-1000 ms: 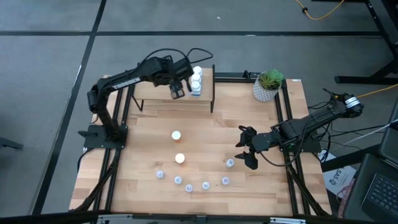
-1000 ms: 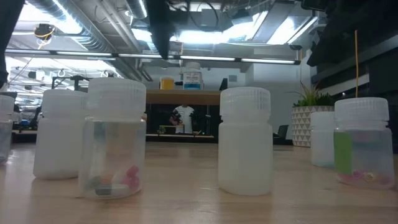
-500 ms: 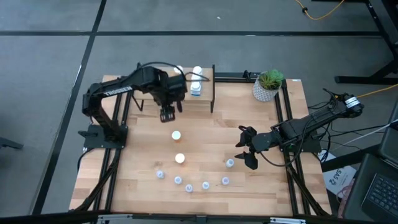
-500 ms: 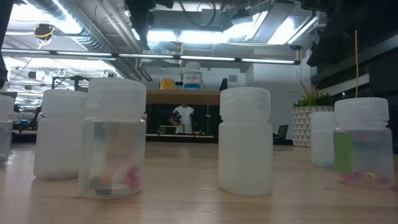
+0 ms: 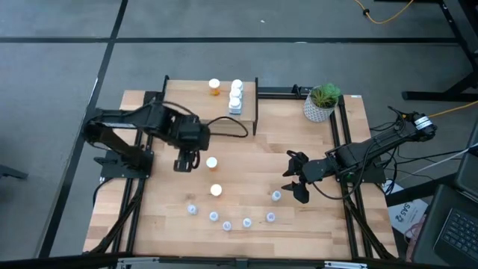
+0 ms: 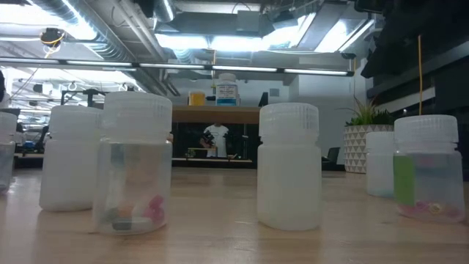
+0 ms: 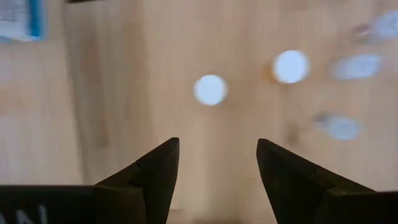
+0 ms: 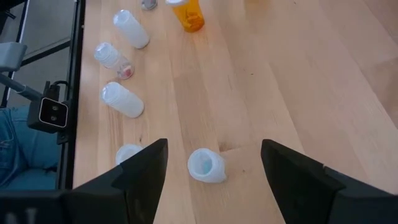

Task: Pick and place medicine bottles onto shelf by color
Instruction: Put the top orange pill bottle on the shelf aligned with the orange pill bottle

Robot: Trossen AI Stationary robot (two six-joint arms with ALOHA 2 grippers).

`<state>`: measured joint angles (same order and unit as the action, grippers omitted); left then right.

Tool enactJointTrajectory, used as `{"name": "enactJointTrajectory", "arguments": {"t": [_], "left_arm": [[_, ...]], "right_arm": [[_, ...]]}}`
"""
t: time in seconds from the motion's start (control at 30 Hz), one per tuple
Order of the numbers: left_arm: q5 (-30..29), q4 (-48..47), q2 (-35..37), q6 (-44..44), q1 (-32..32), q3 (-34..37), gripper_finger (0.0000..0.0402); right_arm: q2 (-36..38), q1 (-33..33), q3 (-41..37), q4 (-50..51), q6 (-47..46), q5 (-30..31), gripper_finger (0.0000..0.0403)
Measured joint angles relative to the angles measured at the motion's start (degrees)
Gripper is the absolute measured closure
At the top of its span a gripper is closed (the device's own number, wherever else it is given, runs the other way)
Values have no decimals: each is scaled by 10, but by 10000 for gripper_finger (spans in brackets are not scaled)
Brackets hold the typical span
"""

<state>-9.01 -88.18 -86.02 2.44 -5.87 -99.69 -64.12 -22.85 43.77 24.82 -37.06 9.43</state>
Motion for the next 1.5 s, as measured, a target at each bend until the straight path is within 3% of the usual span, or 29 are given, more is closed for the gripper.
{"name": "enactJointTrajectory", "arguments": {"t": [0.13, 0.27, 0.57, 1.1, 1.5], "left_arm": [[-64, 8, 8, 0, -17, 41, 193], [-37, 19, -1, -11, -26, 66, 193], [27, 166, -24, -14, -38, 157, 193], [10, 335, -30, -133, -34, 284, 193], [-14, 409, -30, -148, -4, 349, 193]], "right_arm": [[0, 0, 0, -3, -2, 0, 142], [0, 0, 0, -3, -3, 0, 142], [0, 0, 0, -11, -3, 0, 142], [0, 0, 0, -11, -3, 0, 142], [0, 0, 0, -11, -2, 1, 142]]}}
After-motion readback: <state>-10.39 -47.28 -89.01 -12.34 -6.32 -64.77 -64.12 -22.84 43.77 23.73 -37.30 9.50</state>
